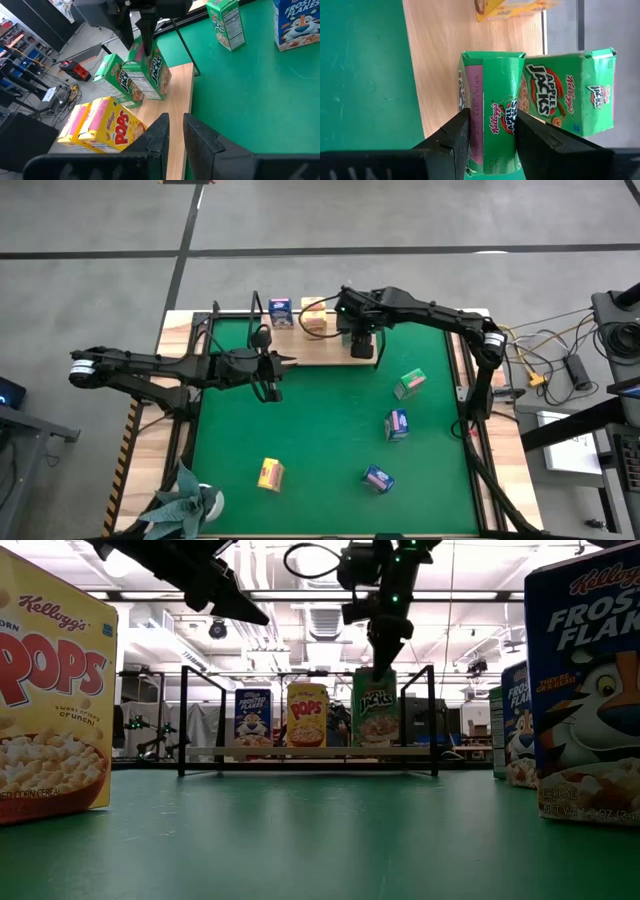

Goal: Stack cereal on shelf
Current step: Put the top green cereal box on the shelf aligned with the other green cereal box

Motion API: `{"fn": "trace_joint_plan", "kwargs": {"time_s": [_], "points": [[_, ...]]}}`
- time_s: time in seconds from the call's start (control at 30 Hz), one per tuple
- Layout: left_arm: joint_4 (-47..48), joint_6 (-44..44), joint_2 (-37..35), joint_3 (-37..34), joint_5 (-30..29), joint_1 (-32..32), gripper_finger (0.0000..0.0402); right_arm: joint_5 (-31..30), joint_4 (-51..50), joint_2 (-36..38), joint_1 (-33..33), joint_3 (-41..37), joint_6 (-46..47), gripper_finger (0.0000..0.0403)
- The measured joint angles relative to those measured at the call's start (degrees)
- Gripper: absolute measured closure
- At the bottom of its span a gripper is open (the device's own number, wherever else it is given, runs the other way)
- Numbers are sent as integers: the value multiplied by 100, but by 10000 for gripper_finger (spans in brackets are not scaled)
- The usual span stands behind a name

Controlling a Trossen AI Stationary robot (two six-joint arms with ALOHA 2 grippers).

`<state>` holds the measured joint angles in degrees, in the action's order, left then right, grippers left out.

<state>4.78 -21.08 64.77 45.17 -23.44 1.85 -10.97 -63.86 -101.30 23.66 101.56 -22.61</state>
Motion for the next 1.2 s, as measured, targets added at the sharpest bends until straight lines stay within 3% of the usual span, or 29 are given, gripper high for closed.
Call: {"fn": "trace_joint_plan", "kwargs": {"time_s": [0.53,0.77,1.0,1.2], "points": [[2,11,0,2,2,-5,363,44,459,2,28,-17,219,205],[2,15,0,2,2,-3,363,42,397,13,26,10,384,199],[2,17,0,2,2,-2,363,46,428,238,-54,240,829,226],[2,17,0,1,2,-2,363,38,483,216,-52,176,1071,312]]}}
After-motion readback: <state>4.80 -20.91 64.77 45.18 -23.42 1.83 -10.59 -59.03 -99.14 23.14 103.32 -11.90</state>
